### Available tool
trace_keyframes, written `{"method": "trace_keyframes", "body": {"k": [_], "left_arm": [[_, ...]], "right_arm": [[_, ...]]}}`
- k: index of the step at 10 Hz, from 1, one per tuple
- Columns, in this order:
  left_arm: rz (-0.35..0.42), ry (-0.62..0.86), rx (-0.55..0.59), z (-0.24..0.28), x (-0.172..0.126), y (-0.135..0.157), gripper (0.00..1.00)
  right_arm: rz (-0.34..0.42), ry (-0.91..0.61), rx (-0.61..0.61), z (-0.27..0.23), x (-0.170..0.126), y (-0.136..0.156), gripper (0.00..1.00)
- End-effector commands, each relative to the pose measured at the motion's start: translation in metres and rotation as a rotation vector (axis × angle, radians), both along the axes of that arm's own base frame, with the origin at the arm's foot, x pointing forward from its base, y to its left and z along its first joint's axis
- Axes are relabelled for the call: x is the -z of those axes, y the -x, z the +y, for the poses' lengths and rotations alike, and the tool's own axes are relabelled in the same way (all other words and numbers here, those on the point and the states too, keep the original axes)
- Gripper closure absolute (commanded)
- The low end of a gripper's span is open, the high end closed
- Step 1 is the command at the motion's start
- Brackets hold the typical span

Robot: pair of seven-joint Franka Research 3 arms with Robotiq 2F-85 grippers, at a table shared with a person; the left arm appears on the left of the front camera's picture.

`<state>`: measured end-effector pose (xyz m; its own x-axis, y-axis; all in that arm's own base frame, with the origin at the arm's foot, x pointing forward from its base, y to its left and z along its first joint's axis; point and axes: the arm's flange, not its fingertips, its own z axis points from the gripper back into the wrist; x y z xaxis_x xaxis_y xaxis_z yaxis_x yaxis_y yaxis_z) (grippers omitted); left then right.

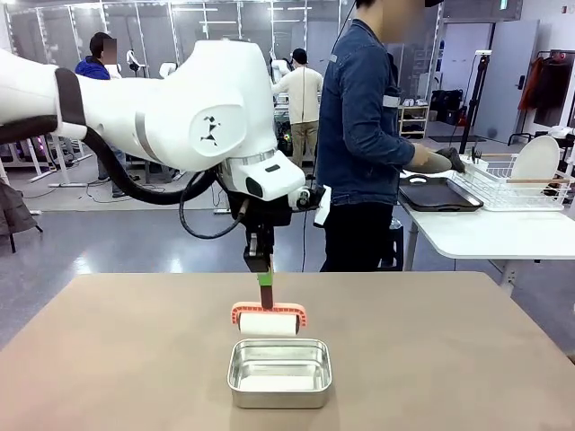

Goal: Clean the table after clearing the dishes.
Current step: Place the Lint Roller back on top of the Airtight Container.

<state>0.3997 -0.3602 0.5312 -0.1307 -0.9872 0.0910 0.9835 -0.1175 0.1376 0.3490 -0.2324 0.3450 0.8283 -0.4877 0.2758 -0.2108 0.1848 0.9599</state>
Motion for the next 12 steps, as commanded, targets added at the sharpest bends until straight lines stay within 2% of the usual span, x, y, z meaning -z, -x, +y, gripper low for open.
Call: {"method": "trace_keyframes", "body": {"k": [1, 2, 5, 8, 9, 12], "left_arm": [[0.050, 0.021, 0.033, -0.002, 0.011, -0.014, 0.78], [0.094, 0.015, 0.033, -0.005, 0.022, -0.021, 0.78], [0.148, 0.016, 0.030, -0.013, 0.043, -0.031, 0.78], [0.168, 0.011, 0.026, -0.024, 0.060, -0.053, 0.78], [0.208, -0.008, 0.000, -0.027, 0.065, -0.066, 0.78], [0.256, -0.022, -0.042, -0.027, 0.082, -0.091, 0.78]], "right_arm": [[0.012, -0.001, -0.001, 0.000, -0.004, 0.001, 0.00], [0.012, -0.001, -0.001, 0.000, -0.004, 0.001, 0.00], [0.012, -0.001, -0.001, 0.000, -0.004, 0.001, 0.00], [0.012, -0.001, -0.001, 0.000, -0.004, 0.001, 0.00], [0.012, -0.001, -0.001, 0.000, -0.004, 0.001, 0.00], [0.012, -0.001, -0.001, 0.000, -0.004, 0.001, 0.00]]}}
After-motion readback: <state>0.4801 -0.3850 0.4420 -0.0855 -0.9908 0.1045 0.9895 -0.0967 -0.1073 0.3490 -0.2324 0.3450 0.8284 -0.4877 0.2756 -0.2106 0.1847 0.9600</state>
